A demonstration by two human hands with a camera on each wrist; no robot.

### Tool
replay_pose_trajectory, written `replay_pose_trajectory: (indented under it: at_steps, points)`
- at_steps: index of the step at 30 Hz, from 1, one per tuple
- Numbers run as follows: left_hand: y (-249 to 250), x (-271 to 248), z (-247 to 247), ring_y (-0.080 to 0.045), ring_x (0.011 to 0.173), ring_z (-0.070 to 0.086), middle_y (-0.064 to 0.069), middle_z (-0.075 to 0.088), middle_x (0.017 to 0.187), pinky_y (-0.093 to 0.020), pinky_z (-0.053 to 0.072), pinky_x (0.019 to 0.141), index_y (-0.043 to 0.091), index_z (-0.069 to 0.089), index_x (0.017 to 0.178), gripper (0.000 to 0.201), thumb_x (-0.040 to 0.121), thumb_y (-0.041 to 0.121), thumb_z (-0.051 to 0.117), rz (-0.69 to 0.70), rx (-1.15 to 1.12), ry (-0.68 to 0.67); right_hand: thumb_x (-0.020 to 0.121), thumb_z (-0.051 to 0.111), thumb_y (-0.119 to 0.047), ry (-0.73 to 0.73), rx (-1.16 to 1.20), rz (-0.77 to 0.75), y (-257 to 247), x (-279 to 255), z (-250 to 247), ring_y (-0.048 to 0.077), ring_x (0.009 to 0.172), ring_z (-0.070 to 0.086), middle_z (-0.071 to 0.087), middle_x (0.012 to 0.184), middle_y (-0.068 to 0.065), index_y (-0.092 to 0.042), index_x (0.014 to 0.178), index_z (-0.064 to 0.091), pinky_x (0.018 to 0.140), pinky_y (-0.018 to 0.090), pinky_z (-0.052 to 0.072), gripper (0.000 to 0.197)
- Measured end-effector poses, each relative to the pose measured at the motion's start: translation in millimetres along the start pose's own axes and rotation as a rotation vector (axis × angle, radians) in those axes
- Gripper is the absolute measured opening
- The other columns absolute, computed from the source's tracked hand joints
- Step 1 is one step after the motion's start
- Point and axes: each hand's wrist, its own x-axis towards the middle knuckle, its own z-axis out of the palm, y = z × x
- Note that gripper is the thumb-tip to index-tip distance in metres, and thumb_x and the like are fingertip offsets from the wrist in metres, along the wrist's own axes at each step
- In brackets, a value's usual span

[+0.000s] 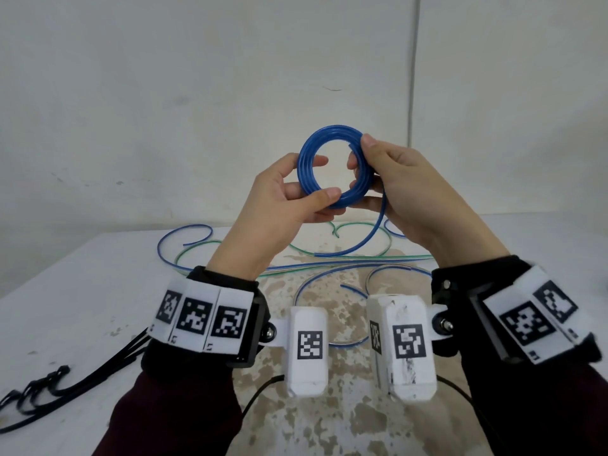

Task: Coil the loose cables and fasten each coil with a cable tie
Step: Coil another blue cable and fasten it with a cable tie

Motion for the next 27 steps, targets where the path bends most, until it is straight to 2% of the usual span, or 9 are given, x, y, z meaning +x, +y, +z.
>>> replay_pose_trajectory:
  at_steps: [5, 9, 12, 15, 17, 19, 20, 24, 27]
  points:
    - [-2, 1, 3, -0.024, 0.069, 0.072, -0.010, 0.069, 0.070, -0.031, 0.059, 0.069, 0.006, 0.051, 0.114, 0.030, 0.087, 0.001, 0.064, 0.022, 0.114, 0.052, 0.103, 0.038, -0.028, 0.060, -0.145, -0.038, 8, 4, -1, 0.010, 0.056, 0.059, 0.048, 0.069, 0.003, -0.009, 0.075, 0.055, 0.064, 0.029, 0.059, 0.038]
    - [-10, 1, 9, -0.022, 0.064, 0.072, -0.012, 0.069, 0.069, -0.031, 0.059, 0.065, 0.006, 0.052, 0.110, 0.027, 0.086, 0.002, 0.066, 0.003, 0.160, 0.124, 0.102, 0.041, -0.029, 0.135, -0.296, -0.089, 20, 7, -1, 0.020, 0.064, 0.060, 0.051, 0.071, 0.010, -0.011, 0.070, 0.057, 0.067, 0.040, 0.060, 0.040]
    - [-6, 0, 4, -0.027, 0.068, 0.072, -0.016, 0.071, 0.075, -0.033, 0.059, 0.067, 0.003, 0.053, 0.111, 0.030, 0.085, 0.003, 0.067, -0.033, 0.109, 0.081, 0.102, 0.041, -0.030, 0.158, -0.363, -0.120, 19, 7, 0, 0.017, 0.059, 0.058, 0.051, 0.068, 0.009, -0.013, 0.068, 0.057, 0.067, 0.042, 0.060, 0.041]
    - [5, -2, -3, -0.028, 0.074, 0.073, -0.014, 0.072, 0.078, -0.033, 0.059, 0.073, 0.004, 0.055, 0.109, 0.028, 0.085, 0.007, 0.068, -0.043, 0.062, 0.007, 0.102, 0.039, -0.030, 0.086, -0.254, -0.116, 10, 4, -2, 0.009, 0.054, 0.055, 0.048, 0.067, 0.005, -0.010, 0.072, 0.056, 0.065, 0.032, 0.059, 0.040]
    - [12, -3, -5, -0.024, 0.078, 0.073, -0.008, 0.073, 0.078, -0.036, 0.058, 0.081, 0.008, 0.061, 0.101, 0.018, 0.088, 0.020, 0.065, -0.052, 0.095, -0.031, 0.102, 0.038, -0.029, 0.020, -0.210, -0.115, 5, 2, -3, 0.007, 0.053, 0.050, 0.045, 0.068, 0.005, -0.010, 0.074, 0.055, 0.062, 0.024, 0.055, 0.039]
    - [17, -3, -7, -0.021, 0.079, 0.070, -0.007, 0.071, 0.077, -0.037, 0.057, 0.085, 0.010, 0.065, 0.092, 0.027, 0.093, 0.034, 0.054, -0.080, 0.085, -0.040, 0.102, 0.038, -0.029, -0.041, -0.235, -0.116, 2, 0, -4, 0.006, 0.053, 0.047, 0.044, 0.068, 0.004, -0.011, 0.074, 0.054, 0.059, 0.020, 0.052, 0.038]
    - [18, -3, -9, -0.020, 0.076, 0.068, -0.008, 0.070, 0.075, -0.035, 0.057, 0.083, 0.008, 0.066, 0.088, 0.033, 0.096, 0.036, 0.048, -0.099, 0.060, -0.042, 0.102, 0.038, -0.029, -0.070, -0.264, -0.115, 1, -1, -4, 0.005, 0.053, 0.046, 0.045, 0.067, 0.003, -0.011, 0.073, 0.054, 0.057, 0.018, 0.051, 0.037]
    - [17, -5, -16, -0.015, 0.067, 0.065, -0.007, 0.069, 0.068, -0.024, 0.056, 0.076, 0.004, 0.066, 0.081, 0.038, 0.099, 0.027, 0.043, -0.081, 0.064, -0.072, 0.102, 0.037, -0.029, -0.171, -0.322, -0.110, -2, -4, -7, 0.006, 0.055, 0.046, 0.044, 0.065, 0.000, -0.013, 0.071, 0.052, 0.059, 0.017, 0.050, 0.038]
    - [19, -5, -19, -0.016, 0.067, 0.066, -0.008, 0.070, 0.068, -0.025, 0.056, 0.077, 0.004, 0.068, 0.080, 0.038, 0.098, 0.027, 0.045, -0.096, 0.046, -0.089, 0.102, 0.037, -0.030, -0.201, -0.296, -0.089, -3, -4, -10, 0.009, 0.058, 0.045, 0.043, 0.066, 0.001, -0.014, 0.071, 0.052, 0.062, 0.018, 0.050, 0.038]
